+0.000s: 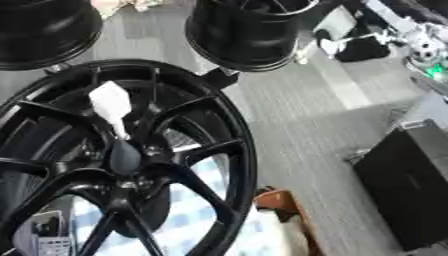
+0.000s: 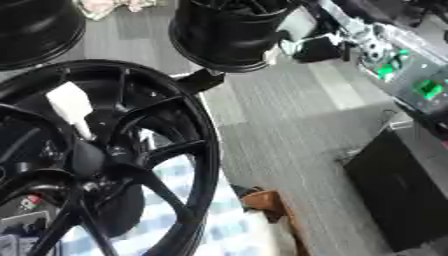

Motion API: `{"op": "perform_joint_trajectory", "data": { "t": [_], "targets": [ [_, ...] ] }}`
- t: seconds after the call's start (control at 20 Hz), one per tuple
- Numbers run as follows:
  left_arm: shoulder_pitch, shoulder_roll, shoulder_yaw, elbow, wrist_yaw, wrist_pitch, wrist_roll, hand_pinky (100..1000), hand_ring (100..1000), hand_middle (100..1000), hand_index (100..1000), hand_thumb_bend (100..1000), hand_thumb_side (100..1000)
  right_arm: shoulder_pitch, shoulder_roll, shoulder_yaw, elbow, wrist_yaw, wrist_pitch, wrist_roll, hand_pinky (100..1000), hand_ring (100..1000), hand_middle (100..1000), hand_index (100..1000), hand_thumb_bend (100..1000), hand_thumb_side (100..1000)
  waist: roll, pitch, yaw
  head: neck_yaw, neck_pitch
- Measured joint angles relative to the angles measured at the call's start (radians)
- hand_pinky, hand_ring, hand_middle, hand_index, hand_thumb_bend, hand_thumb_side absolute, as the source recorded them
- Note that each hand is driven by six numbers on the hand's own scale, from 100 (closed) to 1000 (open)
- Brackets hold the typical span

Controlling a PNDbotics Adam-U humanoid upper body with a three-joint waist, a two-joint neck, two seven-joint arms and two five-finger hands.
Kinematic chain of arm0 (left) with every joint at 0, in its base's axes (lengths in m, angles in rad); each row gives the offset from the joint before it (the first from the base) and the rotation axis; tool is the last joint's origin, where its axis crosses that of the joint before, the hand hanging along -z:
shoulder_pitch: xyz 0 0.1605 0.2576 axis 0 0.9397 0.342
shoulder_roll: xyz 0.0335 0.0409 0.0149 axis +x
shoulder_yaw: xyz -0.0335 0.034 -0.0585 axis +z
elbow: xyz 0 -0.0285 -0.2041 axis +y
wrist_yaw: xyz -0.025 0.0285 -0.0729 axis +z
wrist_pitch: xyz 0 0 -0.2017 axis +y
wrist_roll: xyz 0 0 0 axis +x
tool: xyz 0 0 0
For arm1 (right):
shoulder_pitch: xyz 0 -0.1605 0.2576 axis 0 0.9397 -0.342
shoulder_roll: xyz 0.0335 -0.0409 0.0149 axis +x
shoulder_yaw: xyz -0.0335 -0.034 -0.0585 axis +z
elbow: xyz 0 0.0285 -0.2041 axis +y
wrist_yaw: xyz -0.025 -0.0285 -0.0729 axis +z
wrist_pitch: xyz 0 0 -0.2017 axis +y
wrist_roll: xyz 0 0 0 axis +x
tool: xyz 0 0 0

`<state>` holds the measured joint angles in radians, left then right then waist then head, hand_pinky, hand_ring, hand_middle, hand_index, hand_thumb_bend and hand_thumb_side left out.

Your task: Pull the pin out of the wheel hub.

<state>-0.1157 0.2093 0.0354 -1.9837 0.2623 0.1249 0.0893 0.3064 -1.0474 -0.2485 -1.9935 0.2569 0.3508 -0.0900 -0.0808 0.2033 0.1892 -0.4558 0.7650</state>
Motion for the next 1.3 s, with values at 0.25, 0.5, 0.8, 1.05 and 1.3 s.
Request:
{"op": "perform_joint_trajectory", "data": {
  "t": [0.25, 0.5, 0.8, 1.05, 1.3],
  "targets": [
    [-0.003, 0.0, 0.004, 0.0, -0.004, -0.004, 0.004, 790, 636, 595, 786, 100, 740, 0.103, 0.096, -0.035, 0.0, 0.117, -0.026, 0.073, 944, 919, 817, 847, 101, 163, 0.0, 0.006, -0.001, 0.021, 0.0],
    [-0.004, 0.0, 0.006, 0.0, -0.008, -0.005, 0.008, 790, 635, 595, 786, 100, 747, 0.113, 0.133, -0.074, 0.0, 0.132, -0.054, 0.129, 942, 923, 859, 857, 169, 100, -0.001, 0.008, 0.002, 0.026, 0.0],
    [-0.004, 0.0, 0.005, 0.0, -0.016, -0.002, 0.012, 790, 636, 595, 786, 100, 756, 0.116, 0.144, -0.09, 0.0, 0.128, -0.039, 0.111, 944, 919, 855, 843, 274, 332, -0.004, 0.013, -0.005, 0.027, 0.0],
    [-0.004, 0.0, 0.005, 0.0, -0.022, 0.001, 0.011, 791, 636, 595, 785, 100, 757, 0.116, 0.149, -0.09, 0.0, 0.128, 0.003, 0.069, 946, 912, 853, 856, 416, 213, -0.004, 0.016, -0.005, 0.029, 0.0],
    [-0.004, -0.001, 0.005, 0.0, -0.026, 0.002, 0.009, 790, 636, 594, 784, 100, 756, 0.109, 0.156, -0.084, 0.0, 0.138, 0.015, 0.055, 921, 878, 820, 849, 287, 163, -0.002, 0.019, -0.005, 0.029, 0.0]
  ]
}}
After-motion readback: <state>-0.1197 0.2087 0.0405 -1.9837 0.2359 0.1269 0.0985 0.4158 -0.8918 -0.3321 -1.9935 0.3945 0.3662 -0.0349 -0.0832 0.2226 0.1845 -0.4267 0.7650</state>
